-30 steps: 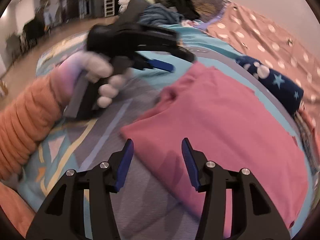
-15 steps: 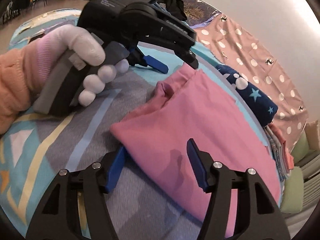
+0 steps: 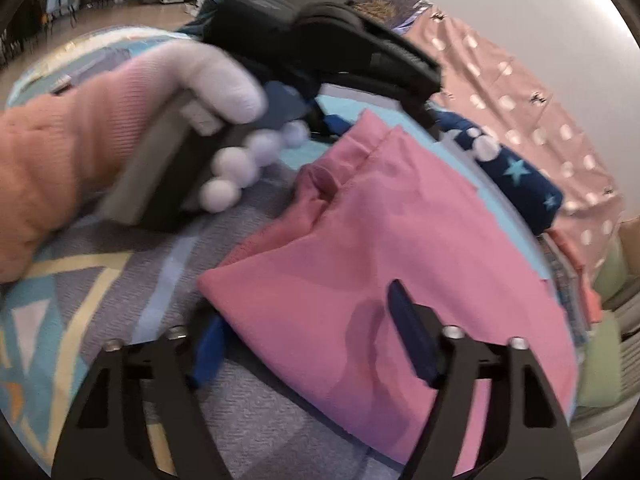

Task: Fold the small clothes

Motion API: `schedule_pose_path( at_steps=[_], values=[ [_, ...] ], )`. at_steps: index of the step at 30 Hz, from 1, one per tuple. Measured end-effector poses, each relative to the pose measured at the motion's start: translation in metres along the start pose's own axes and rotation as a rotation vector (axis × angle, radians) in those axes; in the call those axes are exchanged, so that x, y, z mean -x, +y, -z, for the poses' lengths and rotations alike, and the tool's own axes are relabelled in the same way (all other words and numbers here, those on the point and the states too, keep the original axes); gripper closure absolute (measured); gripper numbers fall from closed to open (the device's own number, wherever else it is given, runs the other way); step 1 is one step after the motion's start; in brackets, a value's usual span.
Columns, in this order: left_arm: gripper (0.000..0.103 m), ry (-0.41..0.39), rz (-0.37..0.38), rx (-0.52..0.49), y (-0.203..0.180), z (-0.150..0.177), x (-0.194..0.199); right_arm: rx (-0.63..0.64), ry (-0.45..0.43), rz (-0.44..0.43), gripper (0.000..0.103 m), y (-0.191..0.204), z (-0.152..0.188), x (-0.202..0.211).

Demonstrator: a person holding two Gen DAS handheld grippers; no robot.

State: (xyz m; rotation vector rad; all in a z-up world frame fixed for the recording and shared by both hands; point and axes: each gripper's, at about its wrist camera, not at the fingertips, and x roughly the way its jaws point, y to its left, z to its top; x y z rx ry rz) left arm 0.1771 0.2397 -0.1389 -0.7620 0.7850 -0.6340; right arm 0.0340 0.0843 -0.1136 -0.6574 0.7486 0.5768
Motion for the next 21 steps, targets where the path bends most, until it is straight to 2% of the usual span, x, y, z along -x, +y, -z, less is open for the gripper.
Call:
schedule_pose_path(
  at_steps=[1,3,7,10,11,12,13,14,16,18,21],
  values=[
    [0.019,0.001,0.0,-0.006,-0.001,-0.002,-0.003,0.016,-0.007,-0.003,0.052,0.004,0.0,0.001],
    [0.018,0.006,-0.009,-0.021,-0.004,-0.007,-0.01,0.053,-0.023,0.023,0.056,0.011,-0.002,0.001],
    [0.018,0.003,-0.018,-0.022,-0.005,-0.015,-0.018,0.024,-0.021,0.018,0.057,0.006,-0.005,-0.003],
    [0.023,-0.008,-0.01,-0.027,-0.004,-0.015,-0.017,0.003,-0.018,0.015,0.057,0.004,-0.005,-0.004],
    [0.027,-0.01,-0.01,-0.025,-0.003,-0.014,-0.016,0.005,-0.02,0.015,0.059,0.007,-0.004,-0.003],
    [0.034,-0.013,-0.015,-0.016,-0.001,-0.014,-0.015,0.012,-0.023,0.012,0.065,0.008,-0.004,-0.003],
    [0.048,-0.017,-0.023,0.001,0.003,-0.014,-0.014,0.022,-0.026,0.009,0.072,0.01,-0.004,-0.003],
    [0.057,-0.015,-0.025,0.018,0.006,-0.014,-0.014,0.029,-0.028,0.011,0.076,0.018,-0.001,0.002],
    [0.079,-0.009,-0.028,0.067,0.015,-0.014,-0.015,0.033,-0.029,0.023,0.091,0.02,-0.001,0.002],
    [0.09,0.001,-0.013,0.105,0.022,-0.013,-0.016,0.001,-0.028,0.01,0.096,0.014,-0.001,0.002],
    [0.09,0.0,-0.022,0.101,0.02,-0.013,-0.016,-0.076,-0.034,-0.052,0.097,0.0,0.0,0.005]
  ],
)
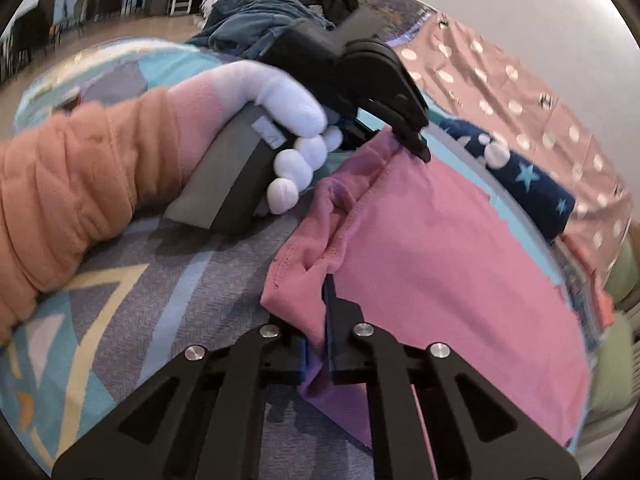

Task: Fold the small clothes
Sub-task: 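Grasp the pink shirt's edge with the right gripper and lift it up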

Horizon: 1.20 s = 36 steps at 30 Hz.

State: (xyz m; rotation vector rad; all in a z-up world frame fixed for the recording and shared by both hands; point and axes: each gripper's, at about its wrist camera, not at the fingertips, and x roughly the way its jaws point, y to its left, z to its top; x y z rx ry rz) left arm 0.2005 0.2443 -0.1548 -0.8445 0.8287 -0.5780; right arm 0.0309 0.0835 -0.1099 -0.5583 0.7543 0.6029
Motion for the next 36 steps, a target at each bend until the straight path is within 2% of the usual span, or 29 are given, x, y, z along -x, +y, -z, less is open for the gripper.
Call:
schedule_pose_path(
  at_steps=[7,9,12,14,17,27,36],
  values=[
    [0.091,-0.006,0.015,0.001,-0.019,-0.005,0.005,-0.189,-0.084,-0.088,0.097,-0.037,0.001,0.027],
    [0.091,-0.01,0.027,-0.036,-0.039,-0.008,0.006,-0.231,-0.105,-0.1,0.097,-0.048,0.002,0.037],
    [0.091,-0.009,-0.01,-0.097,-0.067,-0.013,0.002,-0.296,-0.136,-0.14,0.097,-0.063,0.004,0.05],
    [0.091,-0.002,-0.031,-0.1,-0.08,-0.017,-0.002,-0.347,-0.16,-0.167,0.097,-0.073,0.008,0.06],
    [0.091,-0.001,-0.017,-0.074,-0.092,-0.02,-0.005,-0.415,-0.192,-0.197,0.098,-0.087,0.017,0.074],
    [0.091,-0.002,-0.023,-0.081,-0.141,-0.016,-0.019,-0.518,-0.275,-0.18,0.097,-0.112,0.048,0.11],
    [0.091,0.049,-0.052,-0.142,-0.2,0.002,-0.064,-0.64,-0.335,-0.151,0.098,-0.144,0.096,0.138]
  ],
)
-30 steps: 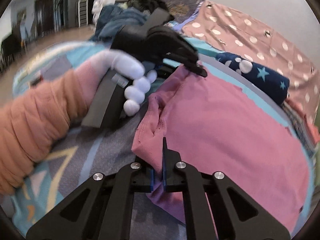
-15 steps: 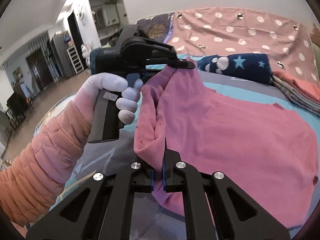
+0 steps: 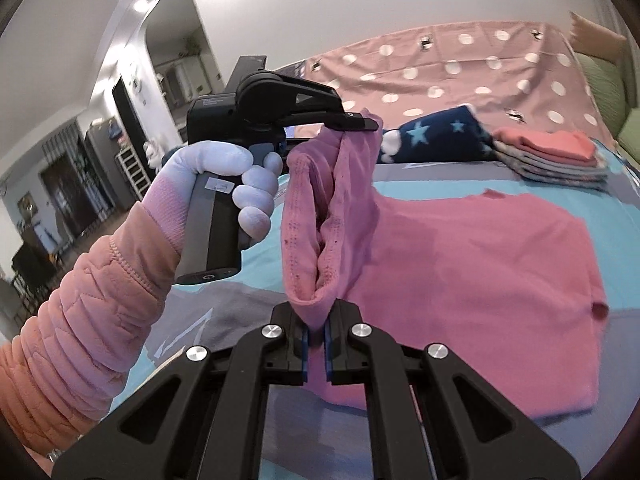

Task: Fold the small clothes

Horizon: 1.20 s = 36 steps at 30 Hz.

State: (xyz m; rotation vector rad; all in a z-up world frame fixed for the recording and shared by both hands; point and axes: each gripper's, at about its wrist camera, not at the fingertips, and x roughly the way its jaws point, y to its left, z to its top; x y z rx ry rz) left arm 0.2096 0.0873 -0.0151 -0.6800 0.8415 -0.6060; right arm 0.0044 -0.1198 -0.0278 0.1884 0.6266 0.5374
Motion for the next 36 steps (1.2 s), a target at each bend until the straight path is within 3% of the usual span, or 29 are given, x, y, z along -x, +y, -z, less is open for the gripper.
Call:
schedule_pose_path(
  at_steps=[8,22,36],
  values=[
    [0.091,0.049,-0.033,-0.075,-0.053,0.013,-0.048,-0.061,-0.036,0.026,0.098,-0.033,0.008,0.029],
    [0.091,0.169,-0.105,-0.182,-0.11,0.043,-0.13,-0.226,-0.067,0.059,0.098,-0.095,0.036,0.065],
    [0.091,0.256,-0.26,-0.303,-0.142,0.073,-0.216,-0.39,-0.068,0.109,0.098,-0.157,0.064,0.087]
  ],
)
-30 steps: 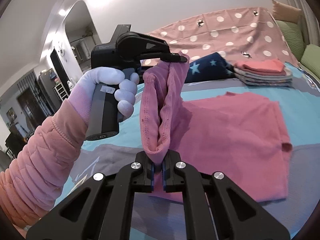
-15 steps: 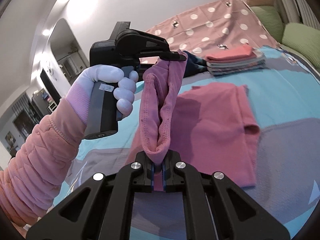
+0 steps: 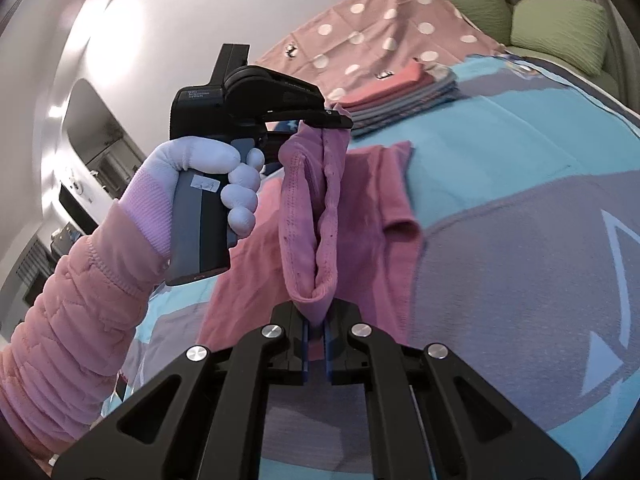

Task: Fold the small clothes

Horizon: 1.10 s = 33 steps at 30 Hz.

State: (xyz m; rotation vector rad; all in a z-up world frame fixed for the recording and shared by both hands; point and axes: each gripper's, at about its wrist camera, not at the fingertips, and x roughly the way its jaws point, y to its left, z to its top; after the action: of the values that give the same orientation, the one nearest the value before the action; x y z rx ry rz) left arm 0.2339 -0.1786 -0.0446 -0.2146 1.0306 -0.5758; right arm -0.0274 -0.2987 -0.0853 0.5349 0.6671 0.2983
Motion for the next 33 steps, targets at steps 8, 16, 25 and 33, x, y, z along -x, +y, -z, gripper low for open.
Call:
schedule_pose_path(
  at_steps=[8,16,25,33],
  values=[
    [0.076,0.003,-0.029,-0.025,-0.012,0.001,-0.02,-0.076,0.082,-0.002,0.093,-0.025,0.009,-0.009],
    [0.048,-0.127,-0.076,-0.188,-0.034,0.008,0.033,-0.117,0.091,0.011,0.087,-0.04,0.013,-0.001],
    [0.033,-0.191,-0.187,-0.264,0.014,0.082,0.104,-0.132,0.081,0.065,0.086,-0.052,0.016,0.013],
    [0.031,-0.21,-0.25,-0.188,0.066,0.16,0.144,-0.017,0.048,0.044,0.086,-0.022,0.002,0.023]
  ],
)
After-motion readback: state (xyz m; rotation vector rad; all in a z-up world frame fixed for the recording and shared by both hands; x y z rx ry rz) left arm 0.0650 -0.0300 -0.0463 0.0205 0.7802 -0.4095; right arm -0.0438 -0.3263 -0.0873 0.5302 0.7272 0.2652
